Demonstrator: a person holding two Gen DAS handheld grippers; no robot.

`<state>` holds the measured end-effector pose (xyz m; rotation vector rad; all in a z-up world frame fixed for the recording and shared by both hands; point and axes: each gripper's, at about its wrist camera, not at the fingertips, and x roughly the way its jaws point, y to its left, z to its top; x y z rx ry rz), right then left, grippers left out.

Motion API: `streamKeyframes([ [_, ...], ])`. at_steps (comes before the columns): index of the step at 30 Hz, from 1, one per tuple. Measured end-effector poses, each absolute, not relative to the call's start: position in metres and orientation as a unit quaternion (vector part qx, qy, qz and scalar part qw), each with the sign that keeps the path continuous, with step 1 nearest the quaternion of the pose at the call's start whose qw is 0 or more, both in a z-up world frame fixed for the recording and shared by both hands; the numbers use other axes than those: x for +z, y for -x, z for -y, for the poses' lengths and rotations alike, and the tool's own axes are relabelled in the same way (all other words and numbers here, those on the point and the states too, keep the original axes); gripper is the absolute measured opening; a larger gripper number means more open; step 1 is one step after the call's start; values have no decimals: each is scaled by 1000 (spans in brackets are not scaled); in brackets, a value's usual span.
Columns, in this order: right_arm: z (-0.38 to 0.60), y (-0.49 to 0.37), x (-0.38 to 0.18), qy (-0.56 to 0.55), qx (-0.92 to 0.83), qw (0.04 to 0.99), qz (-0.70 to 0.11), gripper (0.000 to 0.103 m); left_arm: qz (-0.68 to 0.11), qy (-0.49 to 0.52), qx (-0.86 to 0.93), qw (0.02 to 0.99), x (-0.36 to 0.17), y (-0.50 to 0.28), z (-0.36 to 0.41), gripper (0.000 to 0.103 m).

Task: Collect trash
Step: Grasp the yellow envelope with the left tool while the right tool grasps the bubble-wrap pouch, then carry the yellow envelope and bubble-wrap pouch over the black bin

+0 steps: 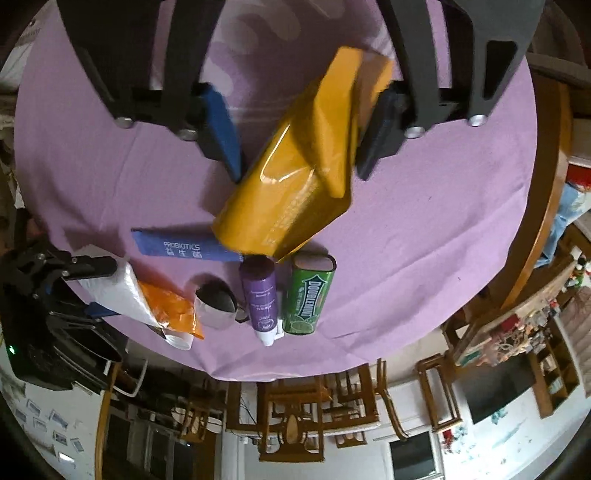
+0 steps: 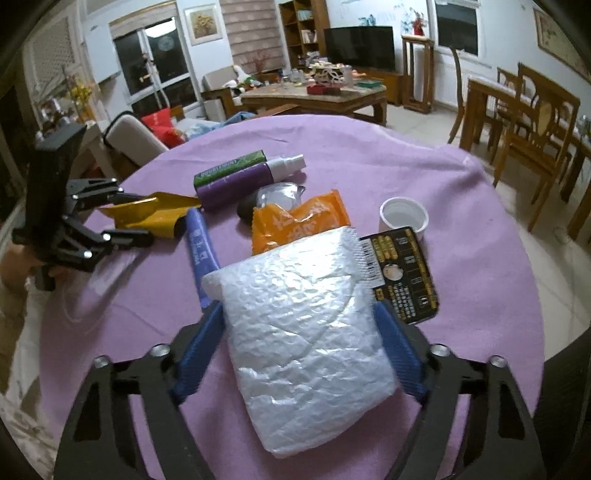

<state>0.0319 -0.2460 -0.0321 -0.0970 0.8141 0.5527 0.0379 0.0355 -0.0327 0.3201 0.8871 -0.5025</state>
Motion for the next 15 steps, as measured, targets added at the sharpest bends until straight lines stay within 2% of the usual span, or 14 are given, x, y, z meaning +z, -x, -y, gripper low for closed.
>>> streamKeyframes([
  [2,251,-30,-30,36,267,882,-386,63,-419,-148,-235,864,-31,-35,-36,49],
  [4,257,-26,-25,22,268,887,-376,60,-411,-138,-235,870,-27,-29,-37,46],
  [15,346,13,31,-123,249,932,-234,59,-335,-56,-280,898,22,-7,-7,43],
])
